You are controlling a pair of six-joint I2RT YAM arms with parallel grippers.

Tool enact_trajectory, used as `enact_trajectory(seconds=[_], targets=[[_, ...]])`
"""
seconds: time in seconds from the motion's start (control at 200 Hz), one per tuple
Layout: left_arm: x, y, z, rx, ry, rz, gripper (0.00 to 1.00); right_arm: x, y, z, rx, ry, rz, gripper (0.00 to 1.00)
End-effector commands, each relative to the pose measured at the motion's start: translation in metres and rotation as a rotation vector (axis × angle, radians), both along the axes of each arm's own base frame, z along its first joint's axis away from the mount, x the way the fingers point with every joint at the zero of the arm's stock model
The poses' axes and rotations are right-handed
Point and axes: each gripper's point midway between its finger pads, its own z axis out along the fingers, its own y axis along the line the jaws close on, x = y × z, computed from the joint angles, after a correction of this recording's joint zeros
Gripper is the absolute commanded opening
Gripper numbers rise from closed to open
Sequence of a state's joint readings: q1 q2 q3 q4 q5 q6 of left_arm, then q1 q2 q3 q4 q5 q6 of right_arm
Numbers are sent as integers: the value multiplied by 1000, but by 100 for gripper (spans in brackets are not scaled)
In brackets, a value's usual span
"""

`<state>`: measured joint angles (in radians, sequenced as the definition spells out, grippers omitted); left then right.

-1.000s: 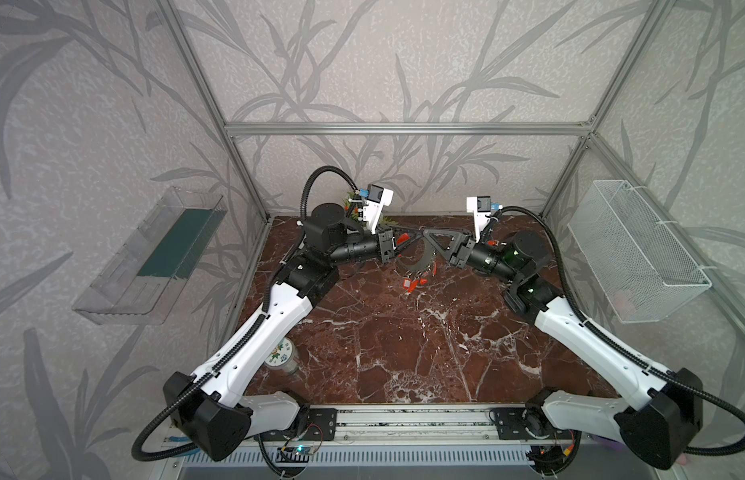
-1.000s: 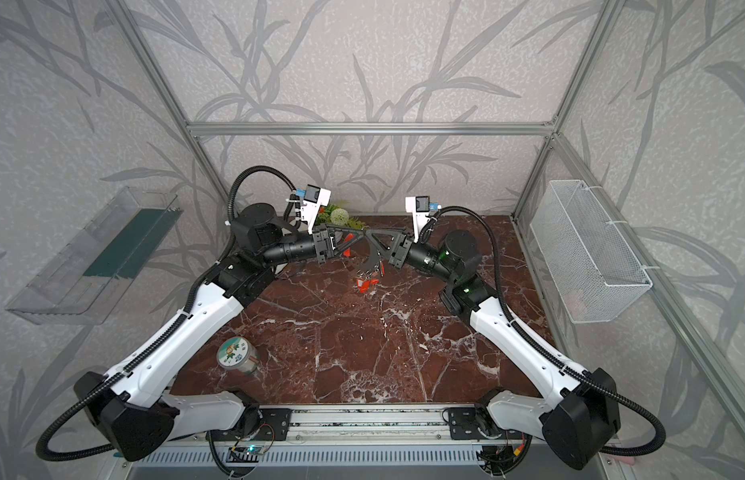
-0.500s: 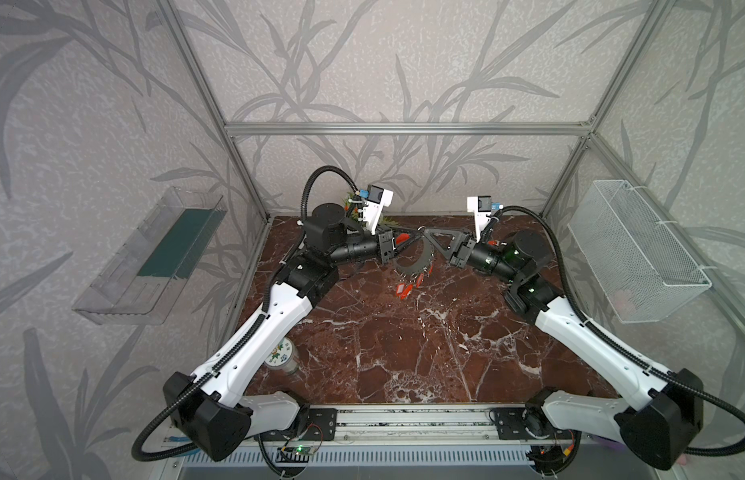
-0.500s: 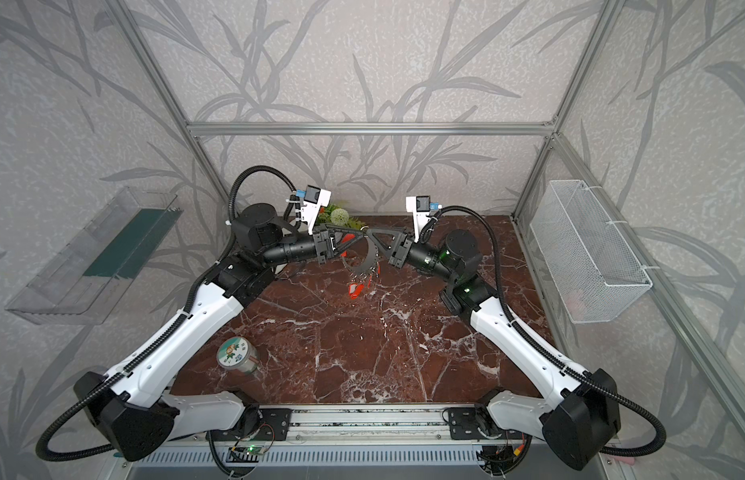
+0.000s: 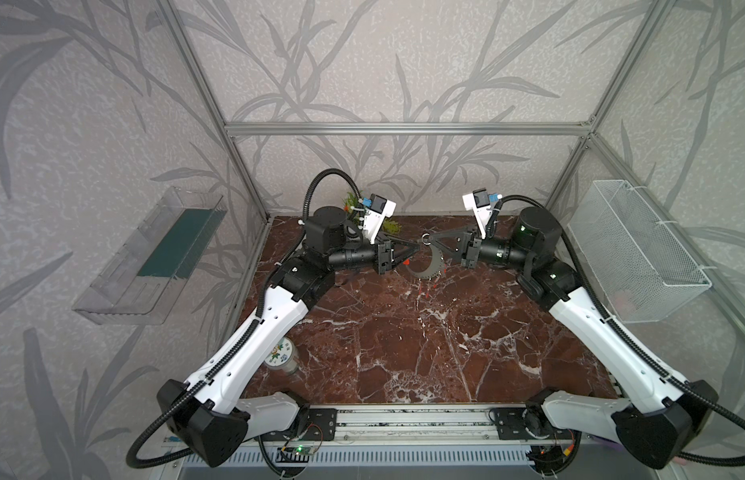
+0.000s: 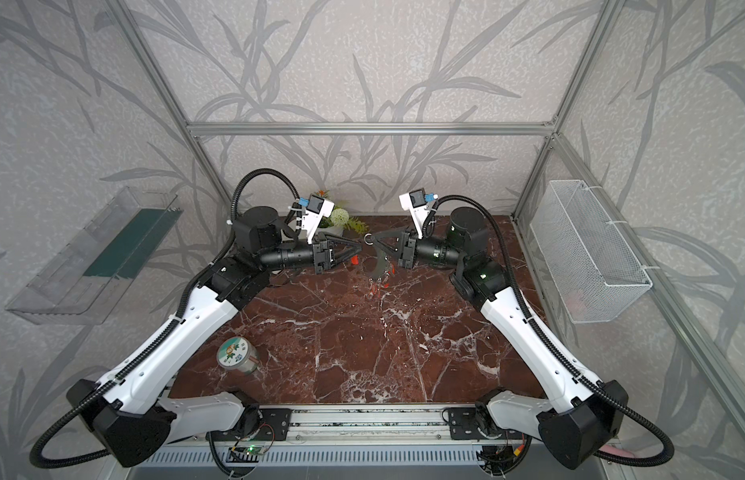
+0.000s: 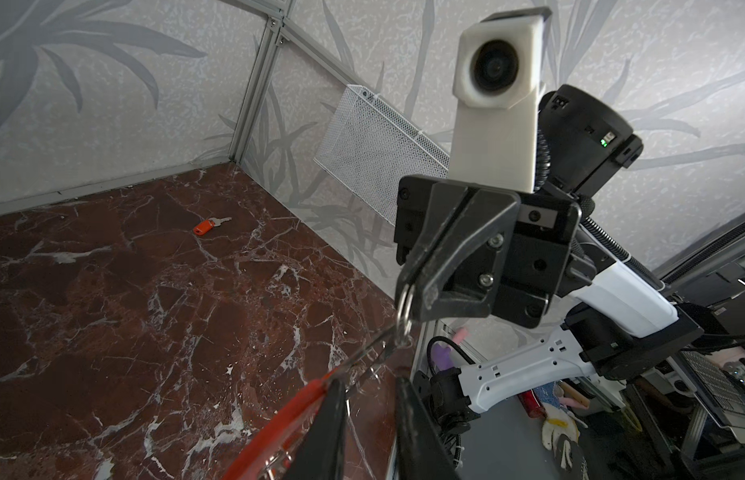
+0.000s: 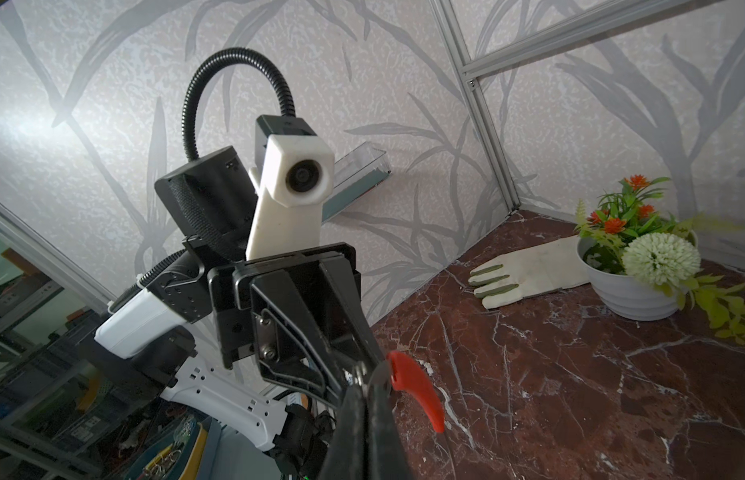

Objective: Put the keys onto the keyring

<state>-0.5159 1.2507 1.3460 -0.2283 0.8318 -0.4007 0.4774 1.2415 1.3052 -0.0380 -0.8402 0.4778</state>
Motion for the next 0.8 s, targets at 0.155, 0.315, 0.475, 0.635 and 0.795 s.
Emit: enact_trajectory(seconds=[0.155, 0.315, 0.475, 0.635, 0.795], targets=[[-16, -1, 11, 7, -31, -93, 24, -15, 4, -26, -154, 4, 109, 0], [-16, -5, 6, 13, -3, -114, 23, -14, 3, -33, -193, -4, 99, 0], [-12, -6, -3, 38, 18, -109, 23, -14, 3, -34, -198, -10, 95, 0], [-8, -6, -12, 70, 28, -94, 23, -14, 4, -33, -189, -13, 95, 0], [-11, -10, -14, 65, 44, -125, 21, -12, 6, -33, -186, -11, 96, 0]])
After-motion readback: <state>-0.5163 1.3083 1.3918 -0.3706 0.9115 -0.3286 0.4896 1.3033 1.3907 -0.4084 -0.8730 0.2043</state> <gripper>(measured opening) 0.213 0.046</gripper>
